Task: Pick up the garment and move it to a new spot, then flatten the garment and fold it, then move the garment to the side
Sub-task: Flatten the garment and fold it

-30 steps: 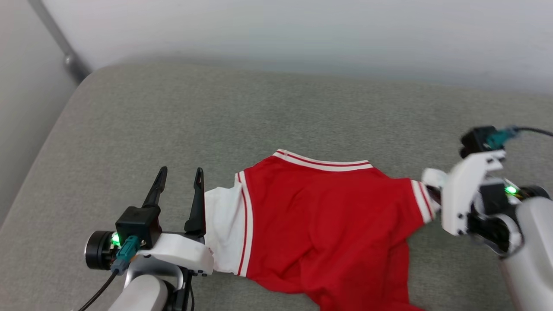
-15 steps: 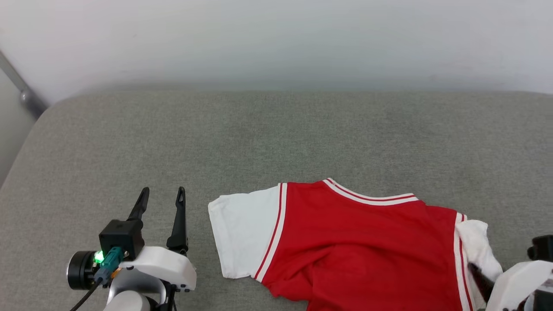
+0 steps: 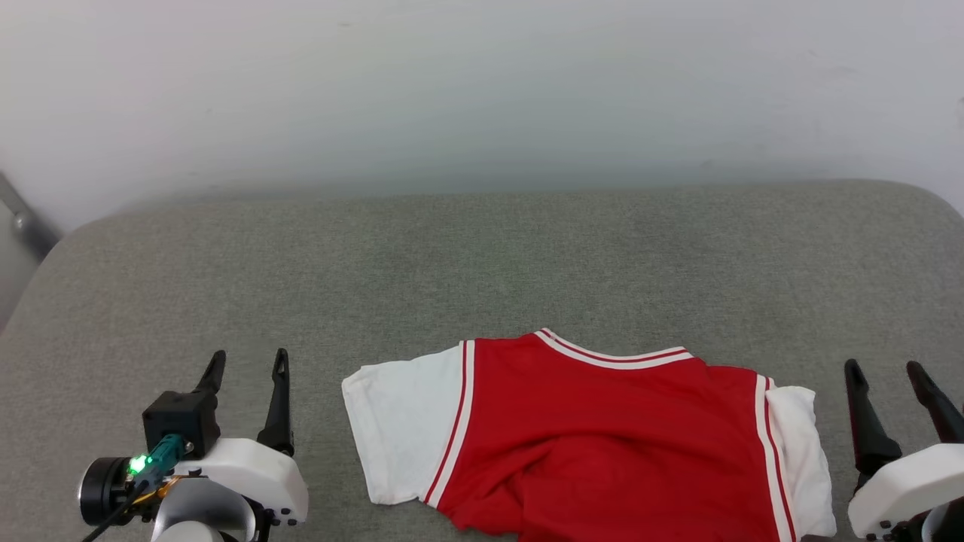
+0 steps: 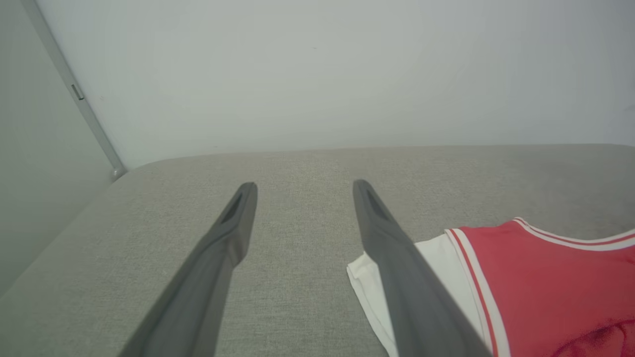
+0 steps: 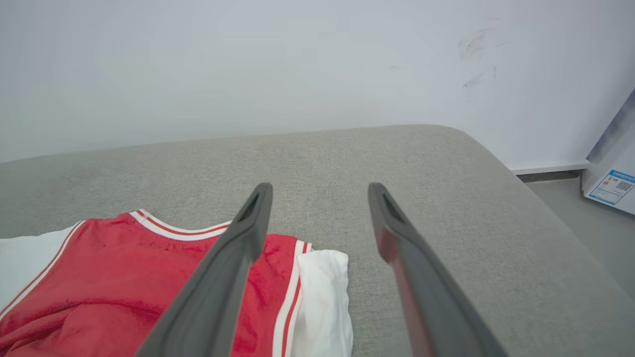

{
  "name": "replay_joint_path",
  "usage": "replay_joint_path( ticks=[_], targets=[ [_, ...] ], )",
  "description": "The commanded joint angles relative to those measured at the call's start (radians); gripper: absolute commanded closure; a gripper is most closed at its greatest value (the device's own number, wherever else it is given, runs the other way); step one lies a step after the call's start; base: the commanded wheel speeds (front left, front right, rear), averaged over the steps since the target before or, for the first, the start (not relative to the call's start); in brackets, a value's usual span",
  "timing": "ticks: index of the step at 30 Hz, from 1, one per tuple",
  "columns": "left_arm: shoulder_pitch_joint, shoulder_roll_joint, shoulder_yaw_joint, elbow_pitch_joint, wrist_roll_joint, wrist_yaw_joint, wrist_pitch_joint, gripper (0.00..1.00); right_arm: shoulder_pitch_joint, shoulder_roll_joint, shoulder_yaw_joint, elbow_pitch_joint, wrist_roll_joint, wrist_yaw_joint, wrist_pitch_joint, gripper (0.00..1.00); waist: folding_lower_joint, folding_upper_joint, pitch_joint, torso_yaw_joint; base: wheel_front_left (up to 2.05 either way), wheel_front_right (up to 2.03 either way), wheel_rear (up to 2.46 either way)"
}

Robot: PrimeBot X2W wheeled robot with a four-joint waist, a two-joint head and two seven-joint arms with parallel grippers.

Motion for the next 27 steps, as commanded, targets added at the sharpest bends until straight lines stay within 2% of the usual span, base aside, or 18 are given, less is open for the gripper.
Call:
replay_joint_path(
  ticks=[1, 3, 7, 14, 22, 27],
  targets=[
    [-0.009, 0.013, -0.005, -0.001, -0.008, -0.01, 0.03, 0.0, 0.019, 0.0, 0.029, -0.021, -0.008, -0.001, -0.022, 0.0, 0.0001, 0.0, 0.001, -0.012, 0.0, 0.0, 0.0],
    [-0.019, 0.017, -0.011, 0.002, -0.01, -0.017, 0.048, 0.0, 0.021, 0.0, 0.043, -0.03, -0.008, -0.001, -0.031, 0.0, 0.0001, 0.0, 0.002, -0.016, 0.0, 0.0, 0.0],
    [-0.061, 0.033, -0.035, 0.032, -0.039, -0.064, 0.139, 0.0, 0.026, 0.014, 0.1, -0.071, -0.014, -0.001, -0.05, 0.0, 0.0001, 0.0, 0.01, -0.042, 0.0, 0.0, 0.0],
    [-0.194, 0.06, -0.095, 0.126, -0.104, -0.178, 0.374, 0.0, -0.001, 0.032, 0.192, -0.128, 0.0, -0.001, -0.075, 0.0, 0.0001, 0.0, 0.057, -0.087, 0.0, 0.0, 0.0],
    [-0.317, 0.09, -0.16, 0.272, -0.175, -0.283, 0.661, 0.0, -0.041, 0.027, 0.241, -0.119, 0.032, -0.001, -0.083, 0.0, 0.0001, 0.0, 0.125, -0.134, 0.0, 0.0, 0.0],
    [-0.361, 0.089, -0.195, 0.339, -0.188, -0.314, 0.772, 0.0, -0.063, 0.022, 0.248, -0.093, 0.042, -0.001, -0.092, 0.0, 0.0001, 0.0, 0.161, -0.155, 0.0, 0.0, 0.0]
  ],
)
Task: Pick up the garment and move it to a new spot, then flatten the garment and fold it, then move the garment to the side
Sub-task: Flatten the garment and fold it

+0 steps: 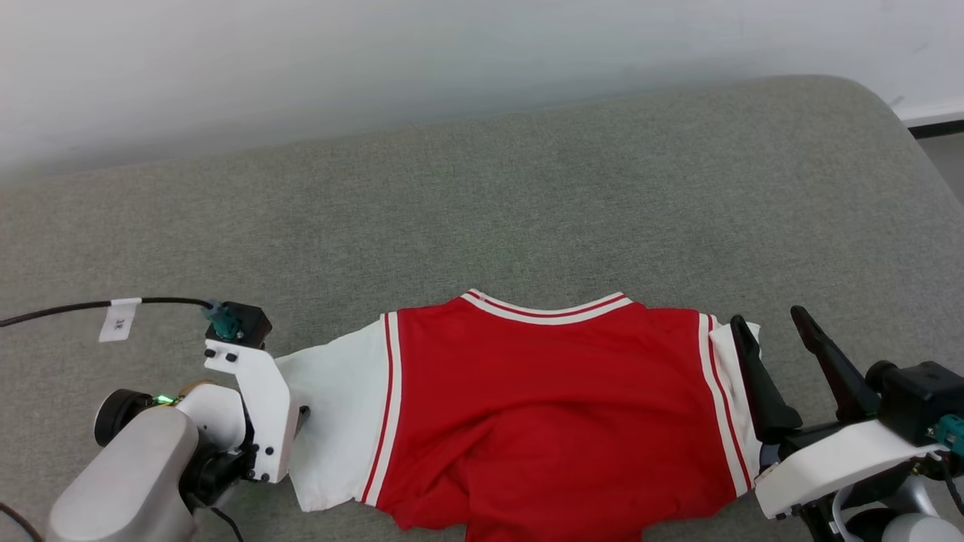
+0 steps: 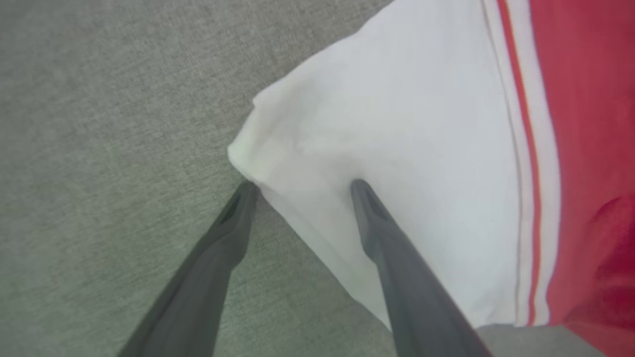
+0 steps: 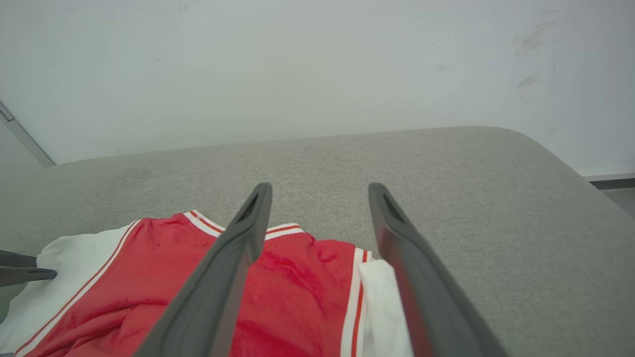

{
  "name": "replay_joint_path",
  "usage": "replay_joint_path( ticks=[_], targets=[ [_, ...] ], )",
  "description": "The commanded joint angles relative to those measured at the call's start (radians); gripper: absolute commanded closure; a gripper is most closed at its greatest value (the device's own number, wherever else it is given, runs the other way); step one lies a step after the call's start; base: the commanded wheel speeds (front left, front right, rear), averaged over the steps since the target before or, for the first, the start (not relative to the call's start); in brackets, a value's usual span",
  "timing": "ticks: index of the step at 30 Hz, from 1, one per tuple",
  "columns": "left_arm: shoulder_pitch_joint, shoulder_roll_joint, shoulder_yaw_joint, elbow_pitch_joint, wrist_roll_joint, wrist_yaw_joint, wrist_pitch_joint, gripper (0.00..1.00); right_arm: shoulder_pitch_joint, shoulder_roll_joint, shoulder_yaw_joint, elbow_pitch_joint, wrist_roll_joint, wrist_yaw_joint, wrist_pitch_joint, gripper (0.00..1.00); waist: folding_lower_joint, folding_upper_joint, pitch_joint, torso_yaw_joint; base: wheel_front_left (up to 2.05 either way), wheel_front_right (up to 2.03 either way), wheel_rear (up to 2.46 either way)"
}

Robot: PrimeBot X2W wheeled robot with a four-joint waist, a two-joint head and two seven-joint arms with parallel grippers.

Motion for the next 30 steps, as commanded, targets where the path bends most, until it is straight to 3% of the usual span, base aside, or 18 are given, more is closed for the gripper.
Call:
replay_joint_path(
  ticks=[1, 4, 5, 6, 7, 13, 19, 24, 30],
  targets=[
    [-0.012, -0.003, -0.014, 0.015, 0.005, -0.007, 0.026, 0.0, -0.018, -0.005, 0.003, 0.006, 0.004, -0.001, -0.008, 0.0, 0.0, 0.0, 0.019, -0.015, 0.0, 0.0, 0.0],
    [-0.006, -0.03, -0.046, 0.046, -0.004, -0.006, 0.081, 0.0, -0.033, -0.01, 0.005, 0.015, 0.008, -0.001, -0.018, 0.0, 0.0, 0.0, 0.04, -0.026, 0.0, 0.0, 0.0],
    [0.0, -0.041, -0.056, 0.057, -0.006, -0.003, 0.094, 0.09, -0.036, -0.01, 0.005, 0.018, 0.01, 0.0, -0.021, 0.0, 0.0, 0.0, 0.046, -0.029, 0.0, 0.0, 0.0],
    [0.006, -0.052, -0.064, 0.068, -0.011, -0.004, 0.108, 0.67, -0.037, -0.011, 0.005, 0.021, 0.012, -0.001, -0.023, 0.0, 0.0, 0.0, 0.049, -0.031, 0.0, 0.0, 0.0],
    [0.013, -0.064, -0.071, 0.078, -0.02, -0.005, 0.121, 1.0, -0.041, -0.012, 0.004, 0.023, 0.013, -0.001, -0.025, 0.0, 0.0, 0.0, 0.053, -0.033, 0.0, 0.0, 0.0],
    [0.019, -0.082, -0.076, 0.117, -0.007, 0.013, 0.092, 1.0, -0.045, -0.017, -0.019, 0.032, 0.023, -0.001, -0.03, 0.0, 0.0, 0.0, 0.053, -0.031, 0.0, 0.0, 0.0],
    [0.008, -0.071, -0.016, 0.095, 0.029, 0.074, -0.089, 1.0, -0.028, -0.02, -0.064, 0.049, 0.063, -0.001, 0.017, 0.0, 0.0, 0.0, 0.022, -0.003, 0.0, 0.0, 0.0],
    [0.027, -0.058, 0.029, 0.012, 0.044, 0.114, -0.214, 1.0, -0.031, -0.051, -0.162, 0.14, 0.127, -0.001, 0.17, 0.0, 0.0, 0.0, -0.001, 0.035, 0.0, 0.0, 0.0],
    [0.059, -0.031, 0.058, -0.12, 0.057, 0.16, -0.274, 1.0, -0.08, -0.113, -0.241, 0.254, 0.186, 0.0, 0.409, 0.0, 0.0, 0.0, -0.003, 0.087, 0.0, 0.0, 0.0]
  ],
)
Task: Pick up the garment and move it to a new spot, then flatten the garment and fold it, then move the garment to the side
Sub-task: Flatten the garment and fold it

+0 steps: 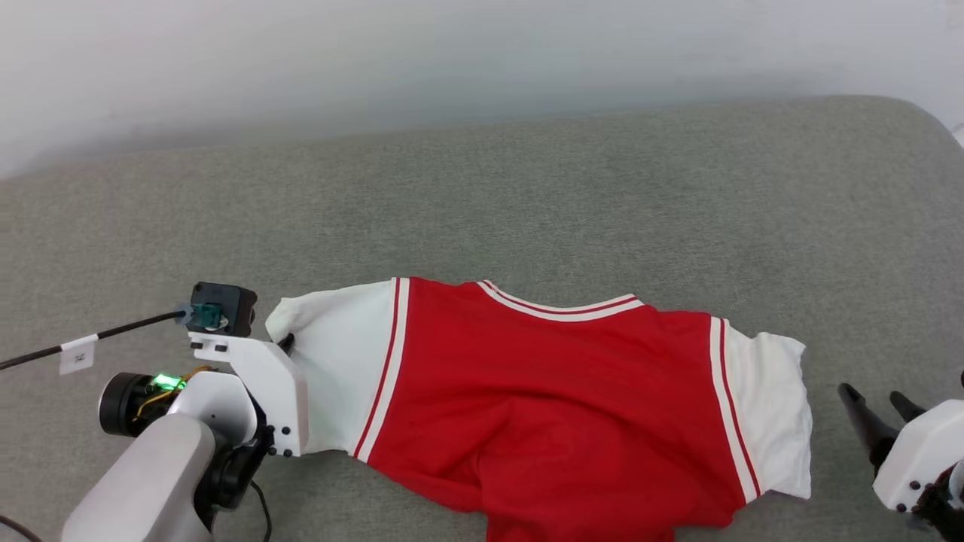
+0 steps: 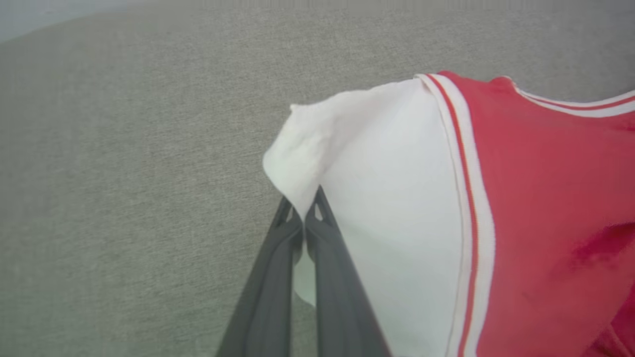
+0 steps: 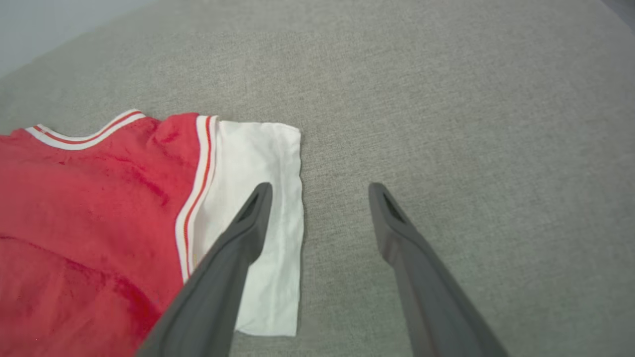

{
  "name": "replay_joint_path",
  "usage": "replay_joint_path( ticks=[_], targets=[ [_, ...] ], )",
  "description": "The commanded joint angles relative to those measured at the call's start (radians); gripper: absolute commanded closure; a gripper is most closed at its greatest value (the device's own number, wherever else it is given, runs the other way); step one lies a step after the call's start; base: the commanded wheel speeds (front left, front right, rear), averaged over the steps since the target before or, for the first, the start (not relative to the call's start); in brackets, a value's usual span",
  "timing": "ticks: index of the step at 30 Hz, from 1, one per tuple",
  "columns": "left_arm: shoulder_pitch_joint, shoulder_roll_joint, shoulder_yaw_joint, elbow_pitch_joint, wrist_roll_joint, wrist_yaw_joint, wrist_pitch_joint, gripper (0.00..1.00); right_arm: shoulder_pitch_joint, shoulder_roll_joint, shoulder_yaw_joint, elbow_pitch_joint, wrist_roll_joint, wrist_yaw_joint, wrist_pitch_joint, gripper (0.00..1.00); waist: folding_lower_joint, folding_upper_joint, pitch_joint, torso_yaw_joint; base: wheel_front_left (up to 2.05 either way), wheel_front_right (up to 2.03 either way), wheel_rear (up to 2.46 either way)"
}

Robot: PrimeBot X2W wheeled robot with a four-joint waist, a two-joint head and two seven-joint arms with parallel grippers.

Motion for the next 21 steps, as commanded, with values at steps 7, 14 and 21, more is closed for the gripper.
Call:
replay_joint_path(
  ticks=[7, 14, 21],
  targets=[
    [0.02, 0.018, -0.002, -0.155, 0.03, 0.037, -0.016, 1.0, -0.127, -0.074, 0.013, 0.101, 0.044, -0.001, 0.23, 0.0, 0.0, 0.0, 0.042, 0.071, 0.0, 0.0, 0.0],
    [-0.011, 0.008, -0.019, -0.223, 0.055, 0.049, -0.02, 1.0, -0.24, -0.1, 0.056, 0.2, 0.052, -0.001, 0.331, 0.0, 0.0, 0.0, 0.1, 0.113, 0.0, 0.0, 0.0],
    [-0.006, -0.003, -0.021, -0.228, 0.044, 0.046, -0.033, 1.0, -0.229, -0.052, 0.062, 0.378, 0.048, -0.001, 0.49, 1.0, 0.0, 0.0, 0.113, 0.13, 0.0, 0.0, 0.0]
  ],
)
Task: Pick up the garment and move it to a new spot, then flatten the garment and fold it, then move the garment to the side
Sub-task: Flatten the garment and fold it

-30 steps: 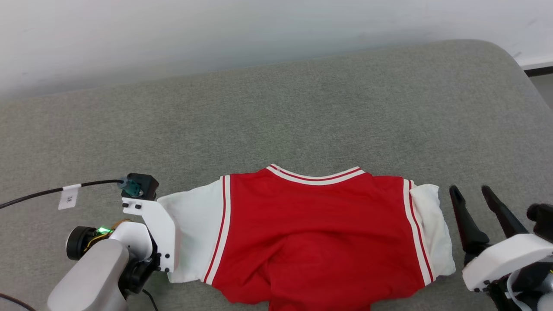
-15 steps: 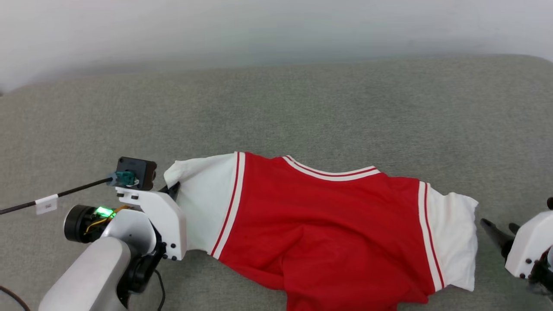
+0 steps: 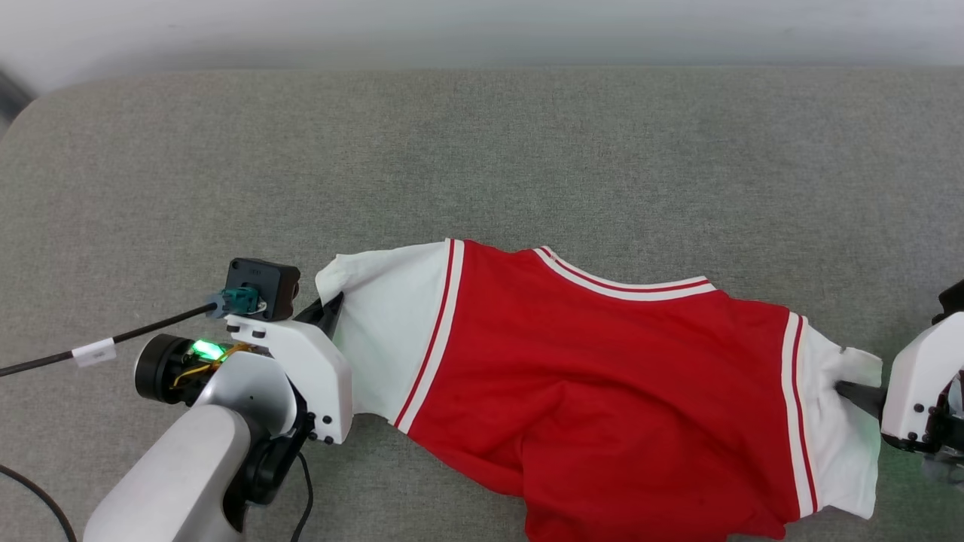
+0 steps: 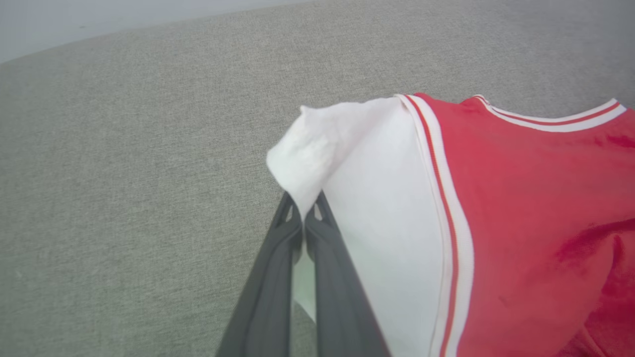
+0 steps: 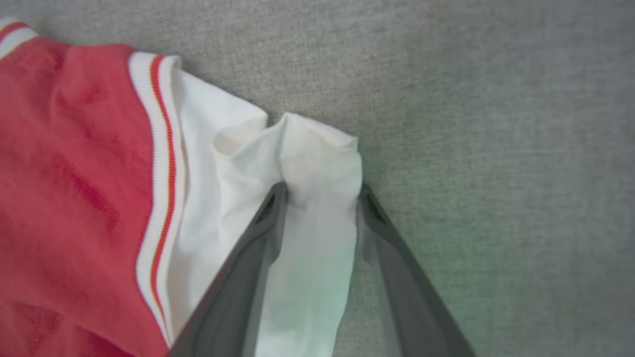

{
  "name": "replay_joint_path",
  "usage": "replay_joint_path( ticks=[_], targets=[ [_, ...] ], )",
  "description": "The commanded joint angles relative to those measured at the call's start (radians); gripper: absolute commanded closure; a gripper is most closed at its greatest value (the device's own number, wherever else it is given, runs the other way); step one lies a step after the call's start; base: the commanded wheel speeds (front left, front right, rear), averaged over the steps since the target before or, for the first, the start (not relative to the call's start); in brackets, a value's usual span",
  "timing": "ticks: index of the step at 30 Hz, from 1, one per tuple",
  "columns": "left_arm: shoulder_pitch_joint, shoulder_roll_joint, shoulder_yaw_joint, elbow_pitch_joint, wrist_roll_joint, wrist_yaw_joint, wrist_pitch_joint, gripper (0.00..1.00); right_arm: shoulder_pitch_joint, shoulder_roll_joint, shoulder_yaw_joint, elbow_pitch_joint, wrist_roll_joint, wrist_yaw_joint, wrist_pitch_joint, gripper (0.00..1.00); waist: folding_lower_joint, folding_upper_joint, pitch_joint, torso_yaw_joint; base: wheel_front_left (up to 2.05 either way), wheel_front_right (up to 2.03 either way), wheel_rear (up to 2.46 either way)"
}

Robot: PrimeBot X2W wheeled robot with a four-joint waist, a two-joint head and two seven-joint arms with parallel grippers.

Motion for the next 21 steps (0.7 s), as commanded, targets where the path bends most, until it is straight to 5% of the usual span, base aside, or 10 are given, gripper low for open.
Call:
replay_joint_path(
  ticks=[1, 21],
  targets=[
    [0.001, -0.002, 0.004, 0.001, -0.007, -0.001, -0.007, 1.0, 0.061, 0.044, 0.018, 0.065, -0.002, -0.001, 0.042, 1.0, -0.0001, -0.0001, -0.003, -0.001, 0.0, 0.0, 0.0],
    [-0.129, 0.049, 0.057, -0.017, 0.068, 0.009, -0.111, 1.0, -0.115, -0.094, 0.063, -0.197, -0.047, -0.001, -0.211, 1.0, -0.0001, -0.0001, -0.18, -0.047, 0.0, 0.0, 0.0]
  ],
)
